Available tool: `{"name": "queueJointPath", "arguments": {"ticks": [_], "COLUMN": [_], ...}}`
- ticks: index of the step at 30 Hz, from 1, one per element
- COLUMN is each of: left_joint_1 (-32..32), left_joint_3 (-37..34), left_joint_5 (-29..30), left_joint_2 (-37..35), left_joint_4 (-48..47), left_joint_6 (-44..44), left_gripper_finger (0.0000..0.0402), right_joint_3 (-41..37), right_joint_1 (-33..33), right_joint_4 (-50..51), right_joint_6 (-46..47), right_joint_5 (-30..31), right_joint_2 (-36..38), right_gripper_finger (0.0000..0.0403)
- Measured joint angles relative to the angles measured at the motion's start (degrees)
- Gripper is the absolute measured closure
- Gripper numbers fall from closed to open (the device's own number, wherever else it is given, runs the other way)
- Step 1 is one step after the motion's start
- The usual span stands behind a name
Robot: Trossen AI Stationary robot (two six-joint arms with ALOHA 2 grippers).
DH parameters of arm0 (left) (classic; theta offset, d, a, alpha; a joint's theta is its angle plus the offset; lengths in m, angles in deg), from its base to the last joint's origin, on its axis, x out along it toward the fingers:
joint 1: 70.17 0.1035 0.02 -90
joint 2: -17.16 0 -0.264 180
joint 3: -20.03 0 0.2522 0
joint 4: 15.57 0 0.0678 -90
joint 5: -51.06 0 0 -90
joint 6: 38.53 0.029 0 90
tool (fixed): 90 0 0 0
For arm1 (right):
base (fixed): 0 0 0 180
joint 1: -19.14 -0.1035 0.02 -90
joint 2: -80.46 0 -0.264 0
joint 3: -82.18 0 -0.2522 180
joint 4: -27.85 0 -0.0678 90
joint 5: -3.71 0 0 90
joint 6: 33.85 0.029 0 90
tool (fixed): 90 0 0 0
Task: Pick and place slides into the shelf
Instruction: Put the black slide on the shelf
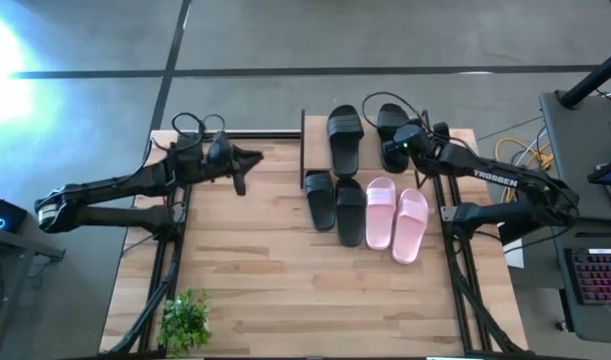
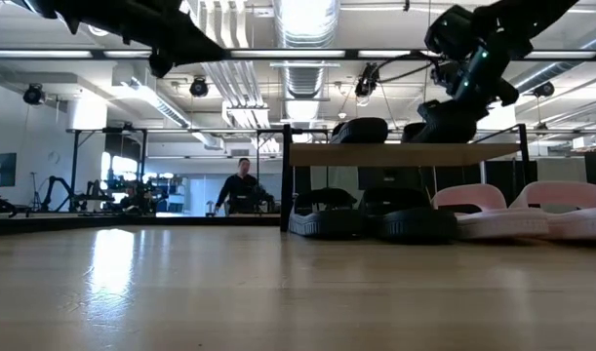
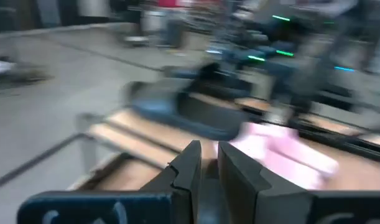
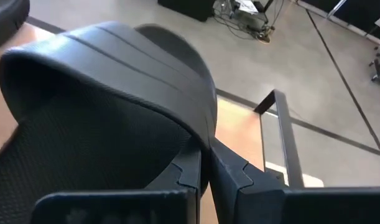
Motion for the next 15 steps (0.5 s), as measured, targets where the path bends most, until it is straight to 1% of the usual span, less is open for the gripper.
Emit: {"name": "queueJointPath", "arguments": {"ticks": [1,3,7,11,13,15], "left_joint_1": [0.0,0.0,-0.1,-0.1,-0.1,-0.2], "left_joint_3": [0.0,0.0,0.1,0.0,0.0,-0.1], "left_joint_5": [2.8,5.3,4.9,4.7,4.7,4.7], "left_joint_2": [-0.3,-0.9,-1.9,-2.0,-1.7,-1.6], "left_joint_4": [-0.2,0.4,0.3,0.3,0.3,0.3], "left_joint_6": [-0.4,-2.7,-7.2,-7.2,-7.1,-7.0], "left_gripper_finger": [0.0362,0.0362,0.0362,0.0362,0.0362,0.0362], "right_joint_3": [-0.5,-1.0,-1.2,-1.2,-1.2,-1.0], "right_joint_1": [0.0,0.0,0.0,0.7,1.1,1.2], "right_joint_4": [-0.1,-1.0,-3.3,-8.1,-9.3,-9.5], "right_joint_6": [0.2,0.2,-1.8,-5.8,-7.0,-7.1], "right_joint_5": [-0.1,-0.1,-1.9,-2.4,-3.9,-4.0], "right_joint_2": [0.0,0.0,0.0,-1.7,-3.4,-4.9], "right_gripper_finger": [0.0390,0.0390,0.0390,0.0390,0.0390,0.0390]}}
